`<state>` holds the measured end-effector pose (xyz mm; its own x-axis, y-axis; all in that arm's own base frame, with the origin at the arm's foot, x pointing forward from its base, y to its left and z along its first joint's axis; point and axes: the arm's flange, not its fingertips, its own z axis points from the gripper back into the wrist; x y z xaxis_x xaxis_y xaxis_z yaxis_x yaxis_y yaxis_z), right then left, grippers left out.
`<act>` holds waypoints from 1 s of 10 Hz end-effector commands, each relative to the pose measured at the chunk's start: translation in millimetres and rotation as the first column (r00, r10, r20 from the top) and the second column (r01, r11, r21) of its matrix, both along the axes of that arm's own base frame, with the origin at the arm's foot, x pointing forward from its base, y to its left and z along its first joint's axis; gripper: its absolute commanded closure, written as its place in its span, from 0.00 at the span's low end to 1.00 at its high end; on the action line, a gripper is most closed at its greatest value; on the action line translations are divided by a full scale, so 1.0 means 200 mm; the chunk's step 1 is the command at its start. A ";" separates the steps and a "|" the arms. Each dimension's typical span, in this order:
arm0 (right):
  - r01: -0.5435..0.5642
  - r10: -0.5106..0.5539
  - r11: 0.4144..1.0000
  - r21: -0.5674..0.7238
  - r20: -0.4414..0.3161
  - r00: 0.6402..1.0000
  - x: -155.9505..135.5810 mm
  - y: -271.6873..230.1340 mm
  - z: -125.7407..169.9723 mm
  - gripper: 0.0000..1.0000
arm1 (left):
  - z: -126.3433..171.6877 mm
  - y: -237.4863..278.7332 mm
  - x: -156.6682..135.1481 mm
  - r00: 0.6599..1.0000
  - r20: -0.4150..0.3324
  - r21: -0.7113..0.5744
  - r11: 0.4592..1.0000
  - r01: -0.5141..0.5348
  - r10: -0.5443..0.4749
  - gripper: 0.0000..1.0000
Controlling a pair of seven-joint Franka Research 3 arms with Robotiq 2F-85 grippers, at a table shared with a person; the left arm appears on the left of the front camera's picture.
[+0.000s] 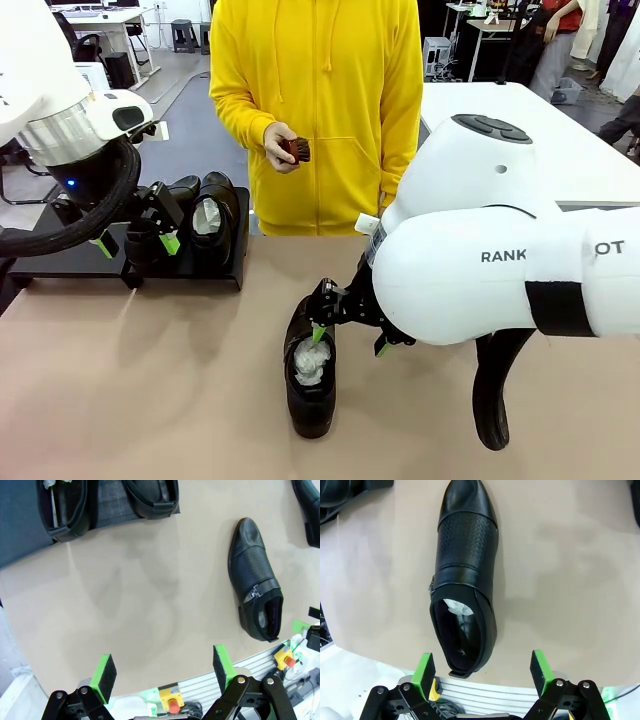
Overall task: Organize the shoes by placing them on the stand.
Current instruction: Place the Shoe from the middle of the table onto the Shoes Stand.
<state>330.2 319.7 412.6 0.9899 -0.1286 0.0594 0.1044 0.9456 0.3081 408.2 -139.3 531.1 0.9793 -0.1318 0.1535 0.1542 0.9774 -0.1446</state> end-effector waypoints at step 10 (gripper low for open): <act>0.482 -0.483 0.875 0.045 0.037 0.875 0.00 -0.95 0.21 0.00 | -0.04 -0.93 -0.52 0.957 -0.178 -0.142 0.969 0.204 -0.227 0.00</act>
<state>347.4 134.3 472.3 0.8355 -0.5373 0.1155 0.4724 0.8096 0.3484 303.8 -338.6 519.9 0.9344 -0.3530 -0.0480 0.3234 0.8972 -0.3008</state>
